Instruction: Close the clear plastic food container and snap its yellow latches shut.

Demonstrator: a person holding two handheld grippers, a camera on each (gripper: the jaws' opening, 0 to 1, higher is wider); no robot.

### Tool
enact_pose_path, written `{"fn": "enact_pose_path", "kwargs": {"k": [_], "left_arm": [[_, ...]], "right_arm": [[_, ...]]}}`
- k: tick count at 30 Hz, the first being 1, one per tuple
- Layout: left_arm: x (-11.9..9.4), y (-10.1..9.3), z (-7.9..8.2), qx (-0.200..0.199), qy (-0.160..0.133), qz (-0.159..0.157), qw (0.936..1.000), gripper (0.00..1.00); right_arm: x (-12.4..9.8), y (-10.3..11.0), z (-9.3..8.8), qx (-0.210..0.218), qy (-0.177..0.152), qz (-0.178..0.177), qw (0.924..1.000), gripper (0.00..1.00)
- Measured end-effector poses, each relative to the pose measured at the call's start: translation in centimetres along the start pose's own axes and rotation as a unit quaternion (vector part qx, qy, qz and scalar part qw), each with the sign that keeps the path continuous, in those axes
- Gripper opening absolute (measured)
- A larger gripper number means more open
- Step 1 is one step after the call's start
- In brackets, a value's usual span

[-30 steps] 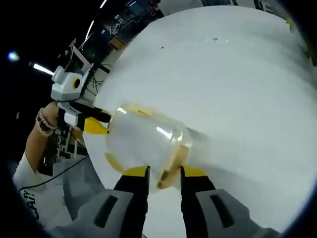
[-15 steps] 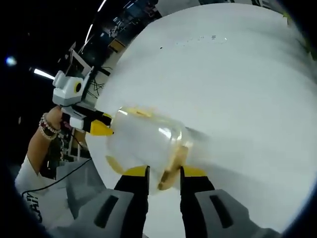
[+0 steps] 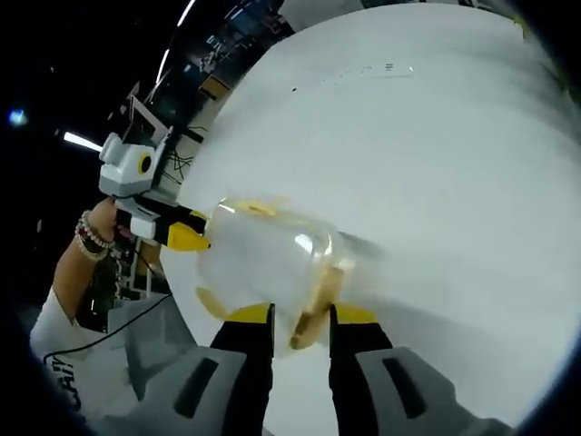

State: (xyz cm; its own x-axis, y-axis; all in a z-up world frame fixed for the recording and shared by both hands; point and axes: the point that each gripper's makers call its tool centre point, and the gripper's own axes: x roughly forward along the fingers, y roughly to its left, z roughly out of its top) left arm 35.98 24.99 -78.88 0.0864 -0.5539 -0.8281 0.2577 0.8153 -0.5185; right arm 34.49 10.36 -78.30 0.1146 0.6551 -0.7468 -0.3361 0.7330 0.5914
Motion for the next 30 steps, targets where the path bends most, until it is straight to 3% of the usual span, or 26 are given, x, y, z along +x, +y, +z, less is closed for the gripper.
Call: {"fn": "enact_pose_path", "kwargs": {"k": [1,2,3,12,13,14,15,23,30], "left_arm": [[0.0,0.0,0.0,0.001,0.0,-0.002,1.0,0.21],[0.2,-1.3,0.4,-0.018,-0.012,-0.039,0.999,0.2],[-0.2,0.3,-0.2,-0.021,0.003,-0.01,0.9997,0.2],[-0.8,0.7,-0.1,-0.017,-0.001,-0.015,0.9997,0.2],[-0.9,0.9,-0.1,-0.018,-0.001,-0.015,0.9997,0.21],[-0.8,0.9,-0.1,-0.019,-0.001,-0.014,0.9997,0.21],[-0.8,1.0,0.0,-0.02,-0.002,-0.013,0.9997,0.21],[-0.8,1.1,0.0,-0.007,-0.005,-0.007,0.9999,0.22],[-0.6,0.8,0.1,0.01,-0.026,-0.007,0.9996,0.24]], "right_arm": [[0.0,0.0,0.0,0.0,0.0,0.0,1.0,0.2],[0.1,0.1,0.0,0.006,-0.001,0.006,1.0,0.2],[0.1,-0.2,0.1,0.009,-0.002,0.003,1.0,0.2],[0.2,-0.6,0.4,0.017,0.0,0.009,0.9998,0.19],[0.3,-0.6,0.3,0.024,-0.002,0.014,0.9996,0.18],[0.5,0.1,0.3,0.058,-0.007,0.036,0.9977,0.18],[0.5,0.3,0.2,0.058,-0.008,0.046,0.9972,0.18],[0.0,0.7,0.0,0.026,0.0,0.026,0.9993,0.2],[-0.3,0.6,-0.1,-0.001,-0.004,0.009,0.9999,0.23]]}}
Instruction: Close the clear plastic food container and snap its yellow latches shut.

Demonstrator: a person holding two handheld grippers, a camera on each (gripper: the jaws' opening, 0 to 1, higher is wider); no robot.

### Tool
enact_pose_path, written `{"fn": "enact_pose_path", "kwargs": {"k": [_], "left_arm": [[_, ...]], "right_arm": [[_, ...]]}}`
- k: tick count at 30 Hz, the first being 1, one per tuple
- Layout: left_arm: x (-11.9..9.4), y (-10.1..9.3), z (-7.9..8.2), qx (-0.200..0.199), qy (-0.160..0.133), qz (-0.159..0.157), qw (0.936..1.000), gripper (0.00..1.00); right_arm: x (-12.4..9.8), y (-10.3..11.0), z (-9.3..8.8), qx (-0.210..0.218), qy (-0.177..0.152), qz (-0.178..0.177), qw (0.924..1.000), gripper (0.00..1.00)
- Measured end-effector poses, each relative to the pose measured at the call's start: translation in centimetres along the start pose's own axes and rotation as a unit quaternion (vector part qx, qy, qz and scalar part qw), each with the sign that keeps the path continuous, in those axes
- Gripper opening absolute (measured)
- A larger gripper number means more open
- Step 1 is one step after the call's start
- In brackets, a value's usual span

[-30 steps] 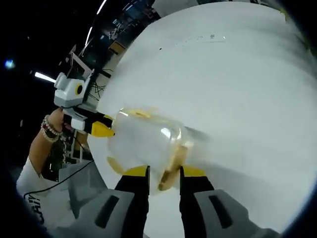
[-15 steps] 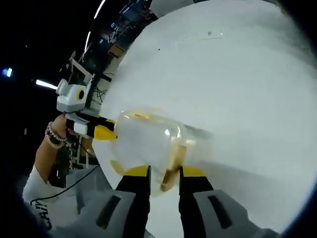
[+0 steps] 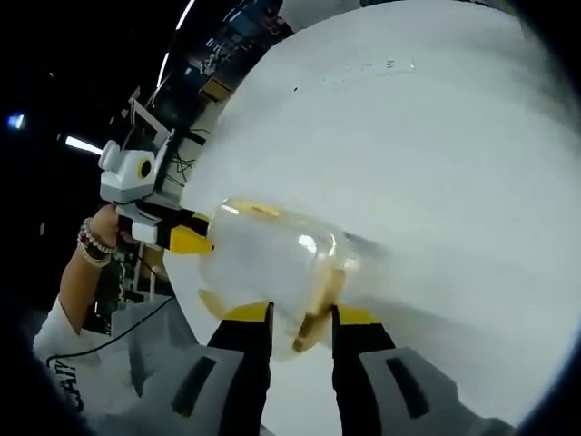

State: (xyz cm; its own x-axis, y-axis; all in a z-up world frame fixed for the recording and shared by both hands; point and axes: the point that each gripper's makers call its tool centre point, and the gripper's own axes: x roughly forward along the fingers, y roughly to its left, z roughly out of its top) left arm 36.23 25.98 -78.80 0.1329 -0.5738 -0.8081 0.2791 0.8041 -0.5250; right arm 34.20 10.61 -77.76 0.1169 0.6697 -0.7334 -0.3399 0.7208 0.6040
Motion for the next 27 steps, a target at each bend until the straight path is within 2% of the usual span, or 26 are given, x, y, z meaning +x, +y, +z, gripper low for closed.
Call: {"fn": "enact_pose_path", "kwargs": {"k": [4,6,9,11,12,13,16,18,20,22,23,24,25,27], "left_arm": [[0.0,-0.1,0.1,0.011,-0.019,-0.002,0.9998,0.25],[0.0,-0.2,0.3,0.031,-0.03,0.004,0.9991,0.25],[-0.8,0.4,0.8,0.086,-0.045,0.042,0.9944,0.26],[-1.5,0.9,1.0,0.128,-0.052,0.071,0.9878,0.25],[-2.1,1.3,1.2,0.141,-0.063,0.092,0.9838,0.24],[-2.4,1.4,1.5,0.147,-0.072,0.099,0.9815,0.24],[-3.4,0.2,2.2,0.167,-0.113,0.088,0.9755,0.18],[-3.6,-0.5,2.1,0.17,-0.12,0.077,0.9752,0.17],[-3.6,-2.2,2.4,0.168,-0.148,0.043,0.9737,0.13],[-3.4,-3.7,2.5,0.152,-0.173,0.01,0.9731,0.05],[-3.0,-5.3,2.1,0.152,-0.18,-0.029,0.9715,0.0],[-2.7,-6.0,1.7,0.136,-0.177,-0.048,0.9735,0.0],[-2.5,-6.5,1.4,0.126,-0.175,-0.058,0.9748,0.0],[-1.7,-7.2,1.4,0.131,-0.186,-0.064,0.9716,0.0]], "right_arm": [[-0.2,-0.2,0.2,-0.028,-0.005,-0.018,0.9994,0.24],[-0.3,-0.4,0.4,-0.063,-0.007,-0.031,0.9975,0.24],[-0.5,-0.4,0.4,-0.089,-0.005,-0.044,0.995,0.23],[-0.9,-0.8,0.3,-0.114,0.002,-0.063,0.9915,0.21],[-1.4,-1.1,0.5,-0.133,0.002,-0.078,0.988,0.19],[-1.6,-1.0,0.8,-0.148,-0.003,-0.085,0.9853,0.18],[-2.5,-0.4,1.5,-0.165,-0.02,-0.088,0.9822,0.09],[-2.8,-0.1,2.2,-0.17,-0.039,-0.095,0.9802,0.06],[-2.8,0.6,2.9,-0.185,-0.054,-0.094,0.9767,0.0],[-2.4,1.3,3.3,-0.192,-0.065,-0.09,0.9751,0.0],[-1.9,1.9,3.5,-0.194,-0.068,-0.084,0.9751,0.0],[-1.7,2.3,3.7,-0.196,-0.071,-0.08,0.9748,0.0],[-1.5,2.4,3.8,-0.197,-0.072,-0.078,0.9746,0.0],[-0.4,3.5,4.3,-0.199,-0.079,-0.07,0.9743,0.0]]}}
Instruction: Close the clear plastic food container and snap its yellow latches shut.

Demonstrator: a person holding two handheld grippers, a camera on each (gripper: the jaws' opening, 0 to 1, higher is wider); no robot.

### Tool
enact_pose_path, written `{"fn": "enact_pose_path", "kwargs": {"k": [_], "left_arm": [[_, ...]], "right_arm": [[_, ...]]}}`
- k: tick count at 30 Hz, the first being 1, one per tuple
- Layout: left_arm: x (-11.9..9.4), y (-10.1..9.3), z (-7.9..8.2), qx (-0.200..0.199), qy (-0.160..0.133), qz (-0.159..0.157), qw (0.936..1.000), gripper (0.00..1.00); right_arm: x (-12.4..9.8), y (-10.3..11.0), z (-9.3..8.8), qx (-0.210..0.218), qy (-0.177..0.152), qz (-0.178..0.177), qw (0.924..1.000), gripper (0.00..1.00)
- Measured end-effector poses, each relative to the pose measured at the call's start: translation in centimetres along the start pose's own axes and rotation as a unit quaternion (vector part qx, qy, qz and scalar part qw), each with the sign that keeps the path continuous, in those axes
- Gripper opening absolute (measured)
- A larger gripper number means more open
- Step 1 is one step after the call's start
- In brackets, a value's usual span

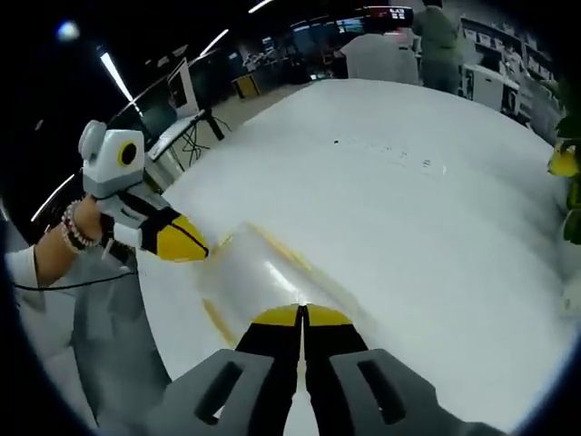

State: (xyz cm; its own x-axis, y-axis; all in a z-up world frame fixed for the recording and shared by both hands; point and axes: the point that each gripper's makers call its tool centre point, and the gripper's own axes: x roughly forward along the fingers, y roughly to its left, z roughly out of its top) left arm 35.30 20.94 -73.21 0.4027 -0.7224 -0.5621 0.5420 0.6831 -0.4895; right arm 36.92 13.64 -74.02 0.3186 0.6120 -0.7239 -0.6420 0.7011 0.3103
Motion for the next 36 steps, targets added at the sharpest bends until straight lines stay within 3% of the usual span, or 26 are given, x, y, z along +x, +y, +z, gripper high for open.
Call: {"fn": "enact_pose_path", "kwargs": {"k": [3,5,7,8,11,16,23,32,36], "left_arm": [[0.7,-0.3,-0.3,-0.003,-0.008,-0.001,1.0,0.0],[1.1,-0.4,0.3,-0.05,-0.043,-0.014,0.9977,0.0],[1.5,-0.3,-0.1,-0.098,-0.051,-0.027,0.9935,0.0],[1.7,-0.2,-0.5,-0.101,-0.049,-0.026,0.9934,0.0],[2.3,-0.1,-2.0,-0.089,-0.027,-0.018,0.9955,0.0],[2.8,-0.2,-2.0,-0.099,-0.031,-0.027,0.9943,0.0],[3.4,-0.8,-3.0,-0.09,-0.009,-0.033,0.9954,0.0],[2.9,-2.3,-4.3,-0.109,-0.002,-0.064,0.992,0.0],[2.7,-2.5,-5.1,-0.098,0.007,-0.061,0.9933,0.0]], "right_arm": [[1.2,1.1,0.4,0.001,-0.003,0.015,0.9999,0.0],[1.9,1.7,0.5,-0.003,-0.003,0.021,0.9998,0.0],[2.5,1.9,0.4,-0.001,0.001,0.025,0.9997,0.0],[2.8,1.9,0.5,0.0,0.003,0.026,0.9997,0.0],[3.2,1.8,0.5,0.002,0.003,0.03,0.9996,0.0],[3.6,1.5,0.6,0.007,0.006,0.029,0.9995,0.0],[4.1,1.3,1.6,0.018,-0.007,0.034,0.9992,0.0],[4.5,1.2,2.4,0.027,-0.022,0.025,0.9991,0.0],[4.7,1.1,3.1,0.036,-0.031,0.025,0.9985,0.0]]}}
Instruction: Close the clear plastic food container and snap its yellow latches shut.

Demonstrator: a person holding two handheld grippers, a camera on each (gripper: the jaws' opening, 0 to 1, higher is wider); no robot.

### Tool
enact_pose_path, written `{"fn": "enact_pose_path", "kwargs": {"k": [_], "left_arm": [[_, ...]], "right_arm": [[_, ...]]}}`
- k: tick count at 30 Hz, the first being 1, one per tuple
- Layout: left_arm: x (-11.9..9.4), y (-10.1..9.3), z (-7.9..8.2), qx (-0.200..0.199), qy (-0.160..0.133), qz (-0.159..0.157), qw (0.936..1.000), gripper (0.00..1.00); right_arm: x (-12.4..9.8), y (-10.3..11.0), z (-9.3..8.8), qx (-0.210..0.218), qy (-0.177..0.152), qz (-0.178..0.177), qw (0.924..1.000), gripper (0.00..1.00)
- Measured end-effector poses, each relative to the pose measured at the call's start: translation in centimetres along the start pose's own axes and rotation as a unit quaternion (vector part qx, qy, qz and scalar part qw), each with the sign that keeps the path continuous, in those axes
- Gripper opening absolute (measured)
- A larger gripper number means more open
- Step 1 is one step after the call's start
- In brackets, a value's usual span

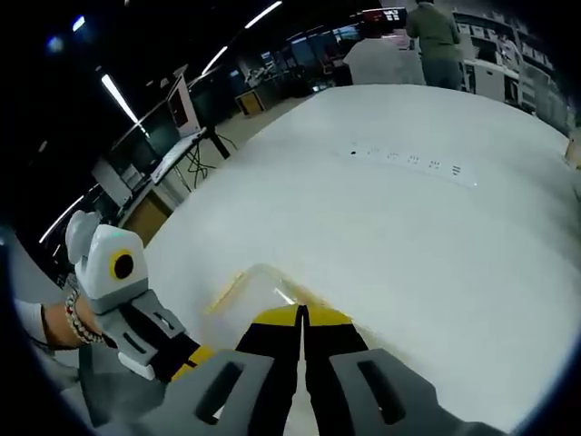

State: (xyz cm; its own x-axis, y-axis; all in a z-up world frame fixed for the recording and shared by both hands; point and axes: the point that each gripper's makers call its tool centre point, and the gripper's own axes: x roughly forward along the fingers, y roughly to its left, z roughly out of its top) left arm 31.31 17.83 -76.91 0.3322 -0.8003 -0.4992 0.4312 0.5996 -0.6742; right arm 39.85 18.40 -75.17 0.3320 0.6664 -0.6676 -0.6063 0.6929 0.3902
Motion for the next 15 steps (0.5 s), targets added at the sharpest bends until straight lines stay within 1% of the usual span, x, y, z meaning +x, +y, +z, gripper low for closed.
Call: {"fn": "enact_pose_path", "kwargs": {"k": [3,6,8,10,15], "left_arm": [[-0.1,-0.1,-0.1,-0.003,0.002,-0.003,1.0,0.0],[-0.1,-0.2,-0.2,0.0,0.002,-0.003,1.0,0.0],[-0.1,-0.2,-0.4,0.003,0.006,-0.003,1.0,0.0],[0.0,-0.2,-0.5,0.007,0.008,-0.001,0.9999,0.0],[0.1,-0.3,-0.7,0.013,0.014,0.0,0.9998,0.0]], "right_arm": [[0.3,-0.5,0.5,0.001,-0.003,-0.009,1.0,0.0],[0.5,-0.7,0.7,0.007,-0.006,-0.01,0.9999,0.0],[0.7,-0.8,0.8,0.002,-0.006,-0.013,0.9999,0.0],[0.8,-1.4,0.9,-0.002,-0.008,-0.028,0.9996,0.0],[1.4,-1.9,0.9,0.01,-0.004,-0.025,0.9996,0.0]]}}
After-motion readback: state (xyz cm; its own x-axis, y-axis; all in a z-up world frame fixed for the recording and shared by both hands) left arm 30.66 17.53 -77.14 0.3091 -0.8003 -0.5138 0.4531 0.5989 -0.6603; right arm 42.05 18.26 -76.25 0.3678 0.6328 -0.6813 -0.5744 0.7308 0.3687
